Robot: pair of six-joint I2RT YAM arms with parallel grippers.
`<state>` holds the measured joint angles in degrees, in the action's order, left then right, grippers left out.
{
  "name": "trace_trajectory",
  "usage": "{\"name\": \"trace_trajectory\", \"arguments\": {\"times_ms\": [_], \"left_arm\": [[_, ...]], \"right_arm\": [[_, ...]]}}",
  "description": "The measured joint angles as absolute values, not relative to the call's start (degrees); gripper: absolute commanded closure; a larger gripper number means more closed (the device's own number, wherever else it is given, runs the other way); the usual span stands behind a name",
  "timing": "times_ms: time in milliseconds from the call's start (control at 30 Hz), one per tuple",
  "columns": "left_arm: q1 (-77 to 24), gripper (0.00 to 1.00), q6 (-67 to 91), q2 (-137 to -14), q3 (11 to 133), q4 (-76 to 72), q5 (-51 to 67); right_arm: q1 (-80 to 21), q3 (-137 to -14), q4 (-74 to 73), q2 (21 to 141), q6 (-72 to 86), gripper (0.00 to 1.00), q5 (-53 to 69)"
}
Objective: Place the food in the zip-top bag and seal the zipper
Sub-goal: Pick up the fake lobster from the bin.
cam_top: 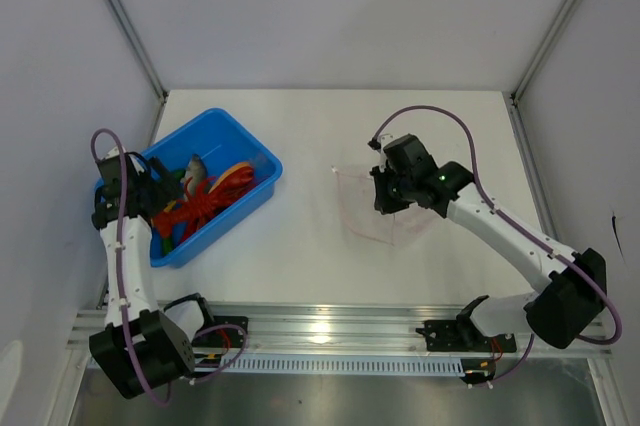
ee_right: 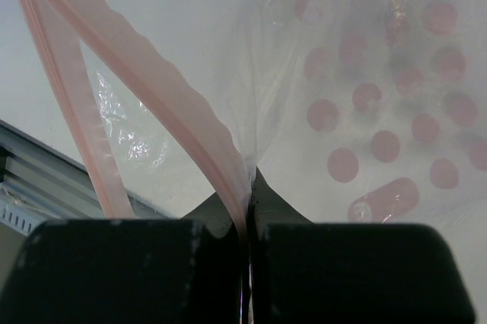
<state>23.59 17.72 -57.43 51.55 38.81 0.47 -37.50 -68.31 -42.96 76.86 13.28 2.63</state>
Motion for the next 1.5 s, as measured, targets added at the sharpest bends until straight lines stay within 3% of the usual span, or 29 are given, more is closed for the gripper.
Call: {"name": "trace_trajectory", "arguments": {"times_ms": [467,733,867,967,1067,1100,1200,1500], "left_arm": [[23.6,0.05,19.5,-66.3,51.7,41.0,-5.9],[23.6,0.12,19.4,-70.8,49.9,39.8,-4.0],[23.6,0.22,19.4,-71.9,48.9,38.0,-2.5],[23.6,0.39,19.4,-73.0,48.5,36.6,-0.7],[23.6,0.65,19.6,-73.1,48.4,35.6,2.3],[23.7,0.79,19.7,-72.8,48.4,34.7,3.5],[23.8,0.99,21.5,-71.7,48.6,32.1,9.1],[23.0,0.99,24.1,-65.5,50.5,31.6,14.6]], "right_arm": [[-40.4,-68.1,-42.7,73.1,13.3,1.00,1.7],[-40.0,-68.1,-43.0,73.1,13.3,1.00,1.3],[-39.5,-68.1,-43.0,73.1,13.3,1.00,0.9],[-39.2,-68.2,-43.2,73.1,13.3,1.00,0.5],[-38.8,-68.2,-44.1,73.1,13.3,1.00,-0.6],[-38.7,-68.2,-44.5,73.1,13.3,1.00,-0.9],[-38.1,-68.5,-45.7,73.1,13.3,1.00,-1.9],[-33.7,-69.2,-48.4,73.3,13.5,1.00,-3.6]]}}
